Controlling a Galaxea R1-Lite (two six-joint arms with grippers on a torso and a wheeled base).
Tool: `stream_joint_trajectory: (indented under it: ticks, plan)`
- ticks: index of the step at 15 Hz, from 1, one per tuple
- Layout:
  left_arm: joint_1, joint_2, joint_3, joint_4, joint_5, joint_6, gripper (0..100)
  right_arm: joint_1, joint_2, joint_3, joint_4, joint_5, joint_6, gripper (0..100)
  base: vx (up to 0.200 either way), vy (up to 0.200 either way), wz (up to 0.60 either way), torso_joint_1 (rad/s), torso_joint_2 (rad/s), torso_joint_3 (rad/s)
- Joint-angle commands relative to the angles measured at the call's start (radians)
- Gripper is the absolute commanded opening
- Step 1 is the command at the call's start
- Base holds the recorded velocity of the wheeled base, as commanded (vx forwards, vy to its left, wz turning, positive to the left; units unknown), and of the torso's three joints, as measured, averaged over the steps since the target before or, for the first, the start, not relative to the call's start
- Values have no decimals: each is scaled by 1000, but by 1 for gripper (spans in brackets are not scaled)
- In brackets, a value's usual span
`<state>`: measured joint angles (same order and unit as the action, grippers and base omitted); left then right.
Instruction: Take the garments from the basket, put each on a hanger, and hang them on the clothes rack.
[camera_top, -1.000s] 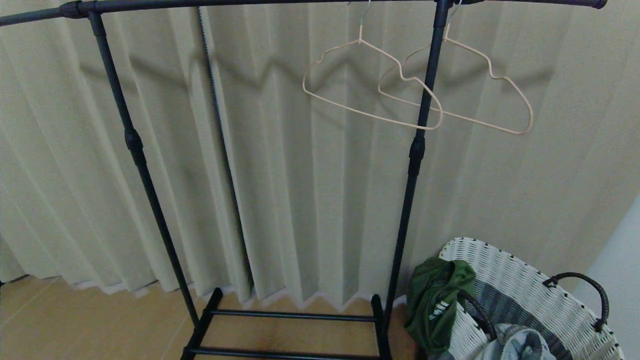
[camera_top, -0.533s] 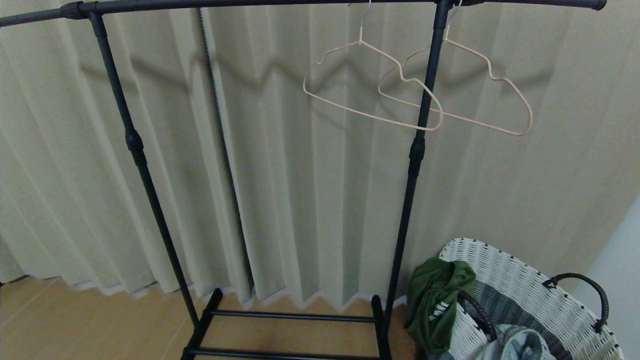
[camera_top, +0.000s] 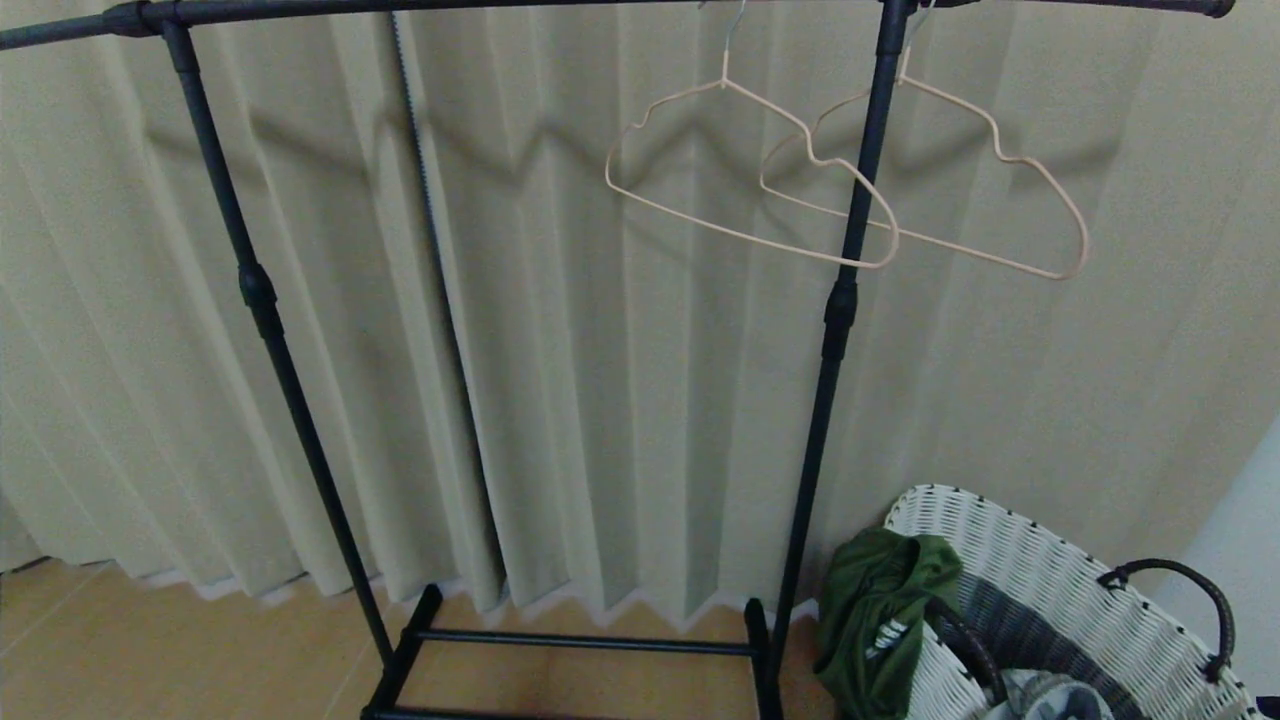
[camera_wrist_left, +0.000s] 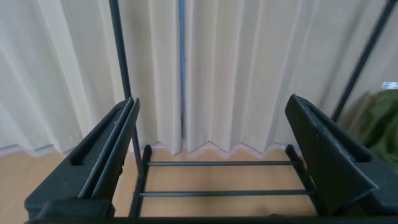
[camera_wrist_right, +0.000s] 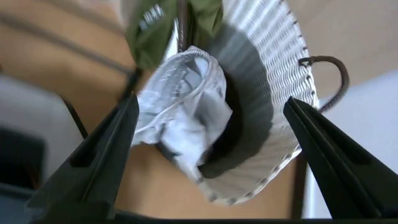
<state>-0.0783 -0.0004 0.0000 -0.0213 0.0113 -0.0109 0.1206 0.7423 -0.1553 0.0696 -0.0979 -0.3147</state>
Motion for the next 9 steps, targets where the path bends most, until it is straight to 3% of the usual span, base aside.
stream_joint_trajectory:
  ticks: [1,3,5,6,9]
  plan:
    - [0,0,0,0,-1,5,100,-4,164,-7,-5,-57,-43,100,0,0,0,0,0,0]
    - [0,0,0,0,-1,6,100,-6,241,-23,-5,-117,-66,100,0,0,0,0,0,0]
    - [0,0,0,0,-1,6,100,-6,307,-30,-5,-125,-80,100,0,0,0,0,0,0]
    - [0,0,0,0,-1,8,100,-7,414,-49,-11,-125,-89,100,0,0,0,0,0,0]
    - [0,0,0,0,1,8,100,-6,557,-64,-120,-125,-92,100,0,0,0,0,0,0]
